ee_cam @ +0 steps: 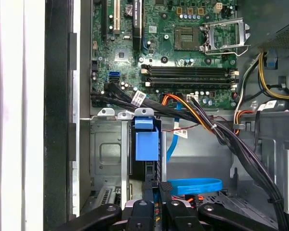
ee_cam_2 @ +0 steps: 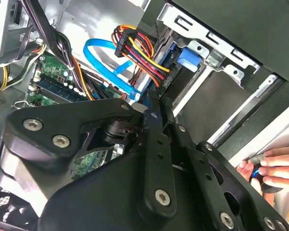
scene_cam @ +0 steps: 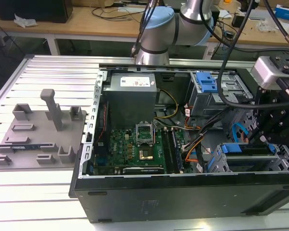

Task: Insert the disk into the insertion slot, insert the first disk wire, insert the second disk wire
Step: 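Insert the second disk wire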

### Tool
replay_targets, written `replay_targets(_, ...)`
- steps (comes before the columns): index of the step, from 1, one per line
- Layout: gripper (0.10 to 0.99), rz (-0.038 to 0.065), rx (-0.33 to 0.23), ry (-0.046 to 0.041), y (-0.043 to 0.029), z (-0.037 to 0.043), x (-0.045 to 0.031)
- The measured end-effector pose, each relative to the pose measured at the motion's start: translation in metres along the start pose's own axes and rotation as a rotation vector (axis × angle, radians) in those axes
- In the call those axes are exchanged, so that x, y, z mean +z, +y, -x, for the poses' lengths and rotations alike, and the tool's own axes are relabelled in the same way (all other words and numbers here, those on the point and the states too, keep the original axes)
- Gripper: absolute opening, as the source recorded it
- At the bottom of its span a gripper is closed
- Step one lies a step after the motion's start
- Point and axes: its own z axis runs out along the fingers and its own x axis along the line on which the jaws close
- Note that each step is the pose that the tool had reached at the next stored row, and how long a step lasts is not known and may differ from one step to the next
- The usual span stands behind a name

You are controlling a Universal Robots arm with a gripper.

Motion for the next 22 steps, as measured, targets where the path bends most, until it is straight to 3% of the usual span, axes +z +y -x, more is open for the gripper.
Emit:
replay_targets(12,0.161,0.000,-0.003,0.0000,-0.0022,-0.0002,0.0052)
replay_targets(19,0.161,0.000,-0.008,0.0005,-0.0017,-0.0007,0.0140)
replay_targets(22,0.231,0.001,-0.009,-0.0012,-0.0010,-0.0006,0.0111)
